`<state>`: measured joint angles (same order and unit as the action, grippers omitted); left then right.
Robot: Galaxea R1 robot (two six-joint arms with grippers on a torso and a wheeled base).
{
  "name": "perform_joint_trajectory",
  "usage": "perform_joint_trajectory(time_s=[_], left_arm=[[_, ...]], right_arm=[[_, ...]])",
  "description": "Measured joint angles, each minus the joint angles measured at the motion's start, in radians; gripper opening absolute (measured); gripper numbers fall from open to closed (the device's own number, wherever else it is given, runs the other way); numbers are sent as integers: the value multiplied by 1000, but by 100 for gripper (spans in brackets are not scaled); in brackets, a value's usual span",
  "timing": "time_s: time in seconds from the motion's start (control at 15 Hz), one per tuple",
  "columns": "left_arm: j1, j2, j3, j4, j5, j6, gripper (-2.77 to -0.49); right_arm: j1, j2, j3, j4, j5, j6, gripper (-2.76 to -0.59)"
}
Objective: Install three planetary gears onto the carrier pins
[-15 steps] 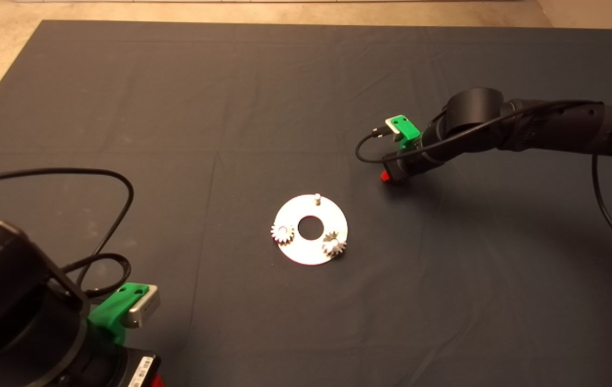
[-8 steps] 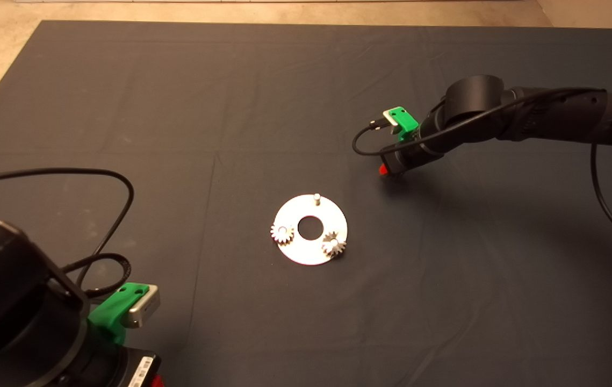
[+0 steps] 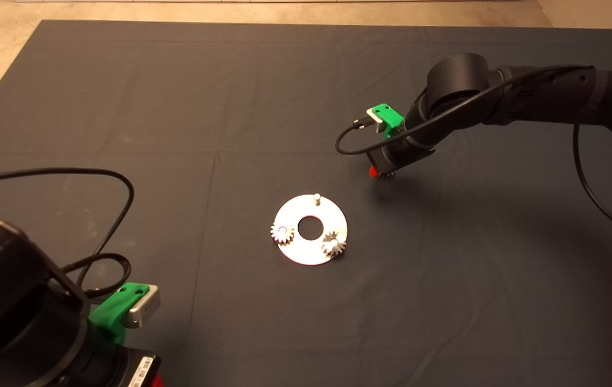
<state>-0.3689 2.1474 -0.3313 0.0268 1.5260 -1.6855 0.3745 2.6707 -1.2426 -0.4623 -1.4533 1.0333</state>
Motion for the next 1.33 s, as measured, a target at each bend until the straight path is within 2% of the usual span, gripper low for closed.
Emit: perform_joint_trajectory(time_s=[0.07, 0.13, 0.2, 0.4, 0.53, 0.6, 0.8, 0.87, 1.0, 1.07, 1.33], left_arm=[[0, 1, 0, 0, 0, 0, -122], [0, 0, 0, 0, 0, 0, -122], [0, 0, 0, 0, 1, 0, -122], [0, 0, 0, 0, 0, 0, -122], [0, 0, 0, 0, 1, 0, -122], [0, 0, 0, 0, 1, 0, -122], [0, 0, 0, 0, 1, 0, -122], [0, 0, 0, 0, 0, 0, -122], [0, 0, 0, 0, 0, 0, -122], [0, 0, 0, 0, 0, 0, -122], [0, 0, 0, 0, 0, 0, -122]], right_arm=[[0, 26, 1, 1, -12, 0, -226], [0, 42, 6, 1, -9, -1, -226], [1, 53, 10, 4, 1, -1, -225], [4, 72, 6, 5, -11, -4, -226], [9, 86, 3, 4, -11, -4, -226], [13, 98, 3, 5, -6, -4, -226], [22, 125, 3, 4, -5, -5, -226], [22, 130, 3, 4, 0, -5, -226], [22, 131, 3, 4, 22, -7, -226], [22, 132, 3, 4, 25, -7, -226], [21, 164, -5, 4, 26, -7, -226]])
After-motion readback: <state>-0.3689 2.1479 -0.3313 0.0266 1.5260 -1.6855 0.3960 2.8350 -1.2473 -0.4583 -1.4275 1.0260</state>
